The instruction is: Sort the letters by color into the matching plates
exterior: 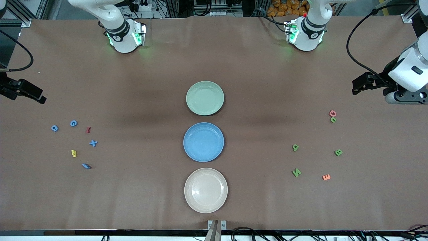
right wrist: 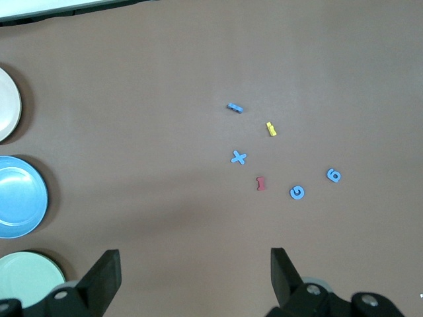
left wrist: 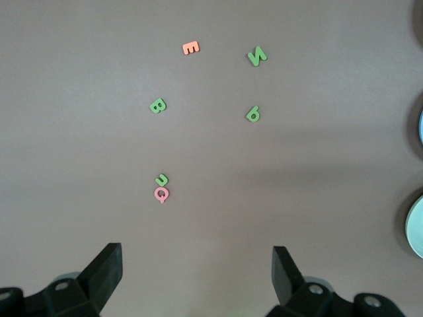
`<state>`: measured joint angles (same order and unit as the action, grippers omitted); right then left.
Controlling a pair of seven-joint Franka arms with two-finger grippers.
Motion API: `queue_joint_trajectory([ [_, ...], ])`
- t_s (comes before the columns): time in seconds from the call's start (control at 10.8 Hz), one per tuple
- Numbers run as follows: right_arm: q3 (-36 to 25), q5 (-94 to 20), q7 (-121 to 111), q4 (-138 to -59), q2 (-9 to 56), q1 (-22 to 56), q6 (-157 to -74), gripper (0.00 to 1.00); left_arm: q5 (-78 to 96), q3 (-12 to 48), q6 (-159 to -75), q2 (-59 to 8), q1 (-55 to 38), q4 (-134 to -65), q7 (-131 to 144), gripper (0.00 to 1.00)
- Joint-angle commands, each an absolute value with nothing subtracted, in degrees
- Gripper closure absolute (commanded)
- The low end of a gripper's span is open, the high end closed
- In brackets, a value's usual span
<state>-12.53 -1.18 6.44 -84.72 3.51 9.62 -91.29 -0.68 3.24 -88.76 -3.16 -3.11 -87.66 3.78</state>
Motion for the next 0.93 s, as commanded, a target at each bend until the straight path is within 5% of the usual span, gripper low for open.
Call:
queue_joint_trajectory([
  [0.0, -12.39, -0.44, 6.86, -85.43, 2.46, 9.49, -91.32, 0.0, -2.11, 3.08, -87.89, -2.81, -3.16, -87.1, 2.2, 0.0],
  [0.46, -12.57, -0.53, 6.77, -84.82, 2.99, 8.62, -90.62, 0.0, -2.2, 2.73, -88.07, -3.51, -3.08, -89.11, 5.26, 0.0],
  [0.84, -12.48, -2.36, -1.47, -88.66, 5.01, 5.02, -93.06, 0.0, -2.02, -0.17, -93.13, -3.43, -3.07, -99.02, 14.89, 0.0],
])
